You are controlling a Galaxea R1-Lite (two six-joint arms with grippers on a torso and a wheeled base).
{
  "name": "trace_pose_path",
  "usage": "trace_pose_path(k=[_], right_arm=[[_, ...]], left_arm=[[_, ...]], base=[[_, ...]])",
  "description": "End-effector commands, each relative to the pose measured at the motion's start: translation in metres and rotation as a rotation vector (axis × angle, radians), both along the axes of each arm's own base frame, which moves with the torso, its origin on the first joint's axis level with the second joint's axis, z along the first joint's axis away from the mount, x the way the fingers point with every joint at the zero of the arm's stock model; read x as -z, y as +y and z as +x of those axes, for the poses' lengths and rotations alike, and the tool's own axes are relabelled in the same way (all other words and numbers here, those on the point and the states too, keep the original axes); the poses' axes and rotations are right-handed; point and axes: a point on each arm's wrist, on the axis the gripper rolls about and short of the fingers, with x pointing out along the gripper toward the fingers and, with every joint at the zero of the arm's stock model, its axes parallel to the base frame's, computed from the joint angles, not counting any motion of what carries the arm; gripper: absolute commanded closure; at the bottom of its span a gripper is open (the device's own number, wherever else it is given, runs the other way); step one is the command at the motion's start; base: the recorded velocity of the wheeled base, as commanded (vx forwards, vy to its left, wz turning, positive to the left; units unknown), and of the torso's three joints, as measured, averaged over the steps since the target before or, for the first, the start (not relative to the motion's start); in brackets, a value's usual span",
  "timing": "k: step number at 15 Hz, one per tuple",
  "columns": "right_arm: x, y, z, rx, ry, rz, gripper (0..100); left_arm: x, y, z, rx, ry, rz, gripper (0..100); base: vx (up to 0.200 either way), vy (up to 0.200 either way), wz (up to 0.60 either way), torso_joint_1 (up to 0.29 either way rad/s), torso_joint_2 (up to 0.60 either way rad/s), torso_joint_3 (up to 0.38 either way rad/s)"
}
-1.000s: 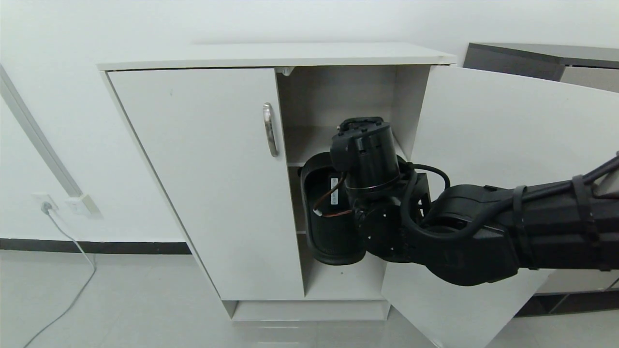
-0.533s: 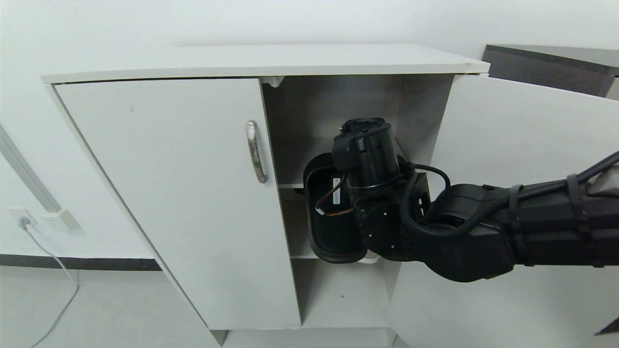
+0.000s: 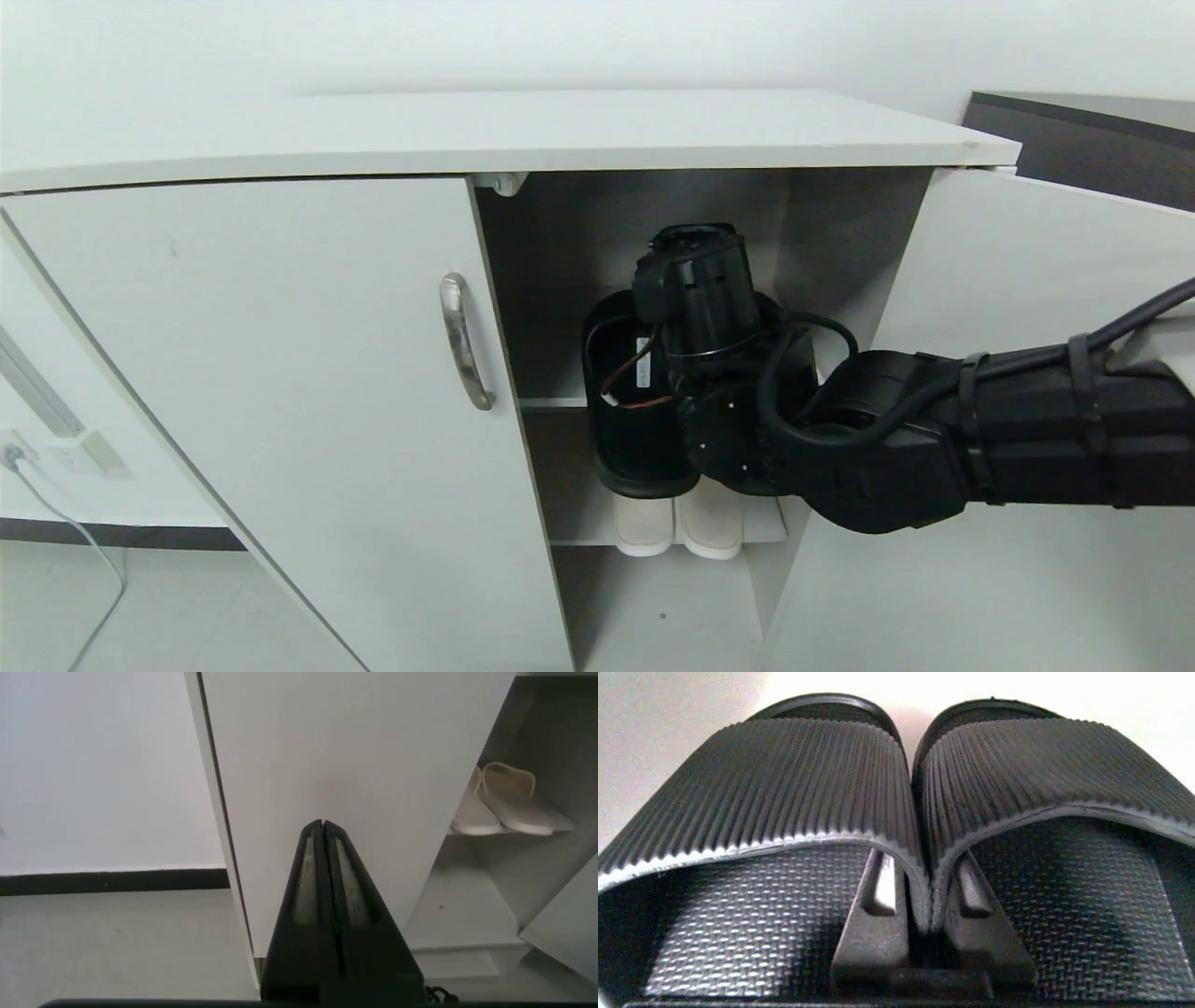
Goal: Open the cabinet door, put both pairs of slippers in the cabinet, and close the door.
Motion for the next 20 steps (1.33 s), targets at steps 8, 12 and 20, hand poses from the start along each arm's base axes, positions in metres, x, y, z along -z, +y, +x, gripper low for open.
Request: trace_pose_path(k=[8, 12, 20], right_arm=[[0.003, 0.006, 0.053, 0.075, -0.009, -0.005, 100], [-0.005, 0.006, 0.065, 0.086, -0.010, -0.002, 100], [0.009, 0.008, 0.077, 0.100, 0.011, -0.024, 100]], left_arm=[[0.000, 0.000, 0.000, 0.000, 0.000, -0.002, 100], [0.000, 0.000, 0.000, 0.000, 0.000, -0.002, 100], [0.000, 0.000, 0.000, -0.001, 0.000, -0.003, 100]], base=[[0.000, 0.000, 0.00, 0.000, 0.00, 0.000], [0.000, 0.000, 0.00, 0.000, 0.00, 0.000], [0.000, 0.000, 0.00, 0.000, 0.00, 0.000]])
